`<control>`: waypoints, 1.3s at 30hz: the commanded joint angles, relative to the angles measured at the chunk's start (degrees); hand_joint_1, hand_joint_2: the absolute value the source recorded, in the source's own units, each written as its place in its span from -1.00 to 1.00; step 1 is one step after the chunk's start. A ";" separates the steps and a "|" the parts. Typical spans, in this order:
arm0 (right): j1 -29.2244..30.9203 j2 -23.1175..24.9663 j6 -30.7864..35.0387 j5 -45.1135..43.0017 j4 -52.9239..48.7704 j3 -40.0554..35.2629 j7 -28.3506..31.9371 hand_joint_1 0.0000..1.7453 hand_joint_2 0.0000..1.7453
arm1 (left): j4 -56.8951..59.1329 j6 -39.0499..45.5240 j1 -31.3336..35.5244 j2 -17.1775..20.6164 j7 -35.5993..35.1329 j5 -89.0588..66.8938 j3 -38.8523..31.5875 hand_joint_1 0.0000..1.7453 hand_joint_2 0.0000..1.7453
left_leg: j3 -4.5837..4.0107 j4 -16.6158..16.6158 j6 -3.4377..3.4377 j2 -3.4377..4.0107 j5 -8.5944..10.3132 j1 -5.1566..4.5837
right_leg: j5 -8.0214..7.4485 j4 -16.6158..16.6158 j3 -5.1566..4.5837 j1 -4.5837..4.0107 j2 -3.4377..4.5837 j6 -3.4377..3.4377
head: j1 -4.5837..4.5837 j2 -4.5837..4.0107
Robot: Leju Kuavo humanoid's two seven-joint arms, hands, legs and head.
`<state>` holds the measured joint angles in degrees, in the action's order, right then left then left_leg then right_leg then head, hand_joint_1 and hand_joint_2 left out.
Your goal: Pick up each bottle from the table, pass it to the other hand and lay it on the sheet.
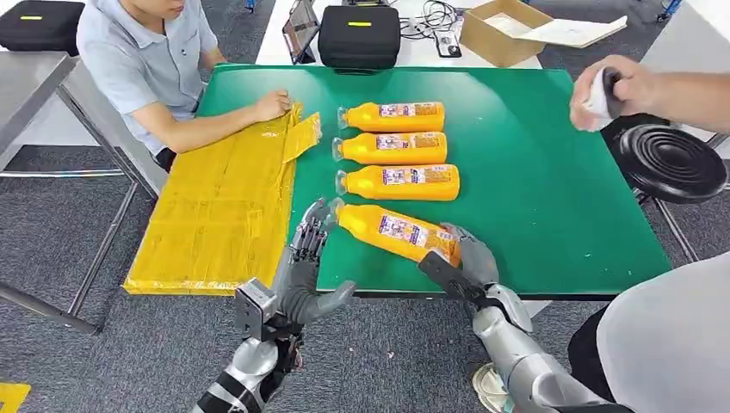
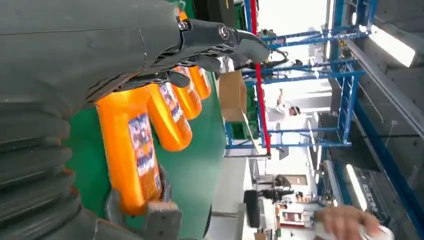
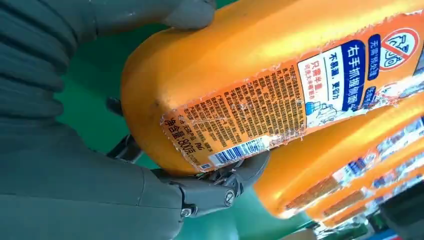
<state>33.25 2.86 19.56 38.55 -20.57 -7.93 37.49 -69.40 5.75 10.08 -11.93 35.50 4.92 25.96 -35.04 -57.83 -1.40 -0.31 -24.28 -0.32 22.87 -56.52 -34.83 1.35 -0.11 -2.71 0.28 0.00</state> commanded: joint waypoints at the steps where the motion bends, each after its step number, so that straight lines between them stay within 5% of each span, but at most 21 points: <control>1: -10.10 0.55 -1.31 -14.65 -17.13 0.29 2.51 1.00 1.00 | -2.56 2.57 -1.74 0.61 -1.70 2.68 -6.03 -1.00 1.00 | 0.18 0.06 0.10 0.03 -0.08 0.11 | 0.05 0.10 0.20 -0.11 0.01 0.13 | 0.00 0.00; 11: -21.29 -0.13 1.19 -26.03 -45.29 -4.55 2.51 1.00 1.00 | 0.30 8.77 -2.26 -0.66 -4.91 8.14 -10.04 -1.00 1.00 | -0.05 0.02 0.07 0.04 -0.06 0.04 | 0.05 0.01 -0.02 -0.05 0.02 0.09 | 0.00 0.00; 15: -23.69 -0.29 -0.41 -27.80 -53.11 -5.89 2.51 1.00 1.00 | 0.05 4.30 -2.62 0.26 -5.07 10.34 -9.40 -1.00 1.00 | 0.01 -0.02 0.10 0.03 -0.13 0.07 | 0.12 -0.02 0.05 -0.08 0.01 0.14 | -0.02 0.00; 21: -23.69 -0.29 -0.41 -27.80 -53.11 -5.89 2.51 1.00 1.00 | 0.05 4.30 -2.62 0.26 -5.07 10.34 -9.40 -1.00 1.00 | 0.07 0.02 0.11 0.07 -0.13 0.07 | 0.11 0.02 0.10 -0.08 0.05 0.15 | 0.00 0.00; 29: -23.92 1.61 -8.72 -27.79 -52.61 -12.73 2.51 1.00 1.00 | -0.02 -10.29 -3.63 1.11 -3.06 13.02 -7.99 -1.00 1.00 | 0.20 0.05 0.15 0.22 -0.19 0.12 | 0.12 0.06 0.20 -0.13 0.19 0.21 | 0.00 0.00; 36: -23.92 1.61 -8.72 -27.79 -52.61 -12.73 2.51 1.00 1.00 | -0.02 -10.29 -3.63 1.11 -3.06 13.02 -7.99 -1.00 1.00 | 0.15 0.06 0.12 0.13 -0.14 0.10 | 0.10 0.07 0.16 -0.10 0.11 0.17 | 0.00 0.00; 39: -23.87 1.46 -11.43 -29.12 -51.94 -15.38 2.51 1.00 1.00 | 2.04 -17.96 -2.64 0.41 -6.83 18.31 -8.11 -1.00 1.00 | 0.14 0.05 0.12 0.13 -0.14 0.10 | 0.10 0.07 0.16 -0.11 0.10 0.17 | 0.00 0.00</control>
<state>7.95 4.76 10.80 10.97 -74.53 -18.49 40.04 -71.89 -4.41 5.61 -12.37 32.57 18.01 17.46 -35.20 -57.80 -1.38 -0.30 -24.30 -0.32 22.90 -56.52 -34.96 1.36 -0.11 -2.68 0.28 0.00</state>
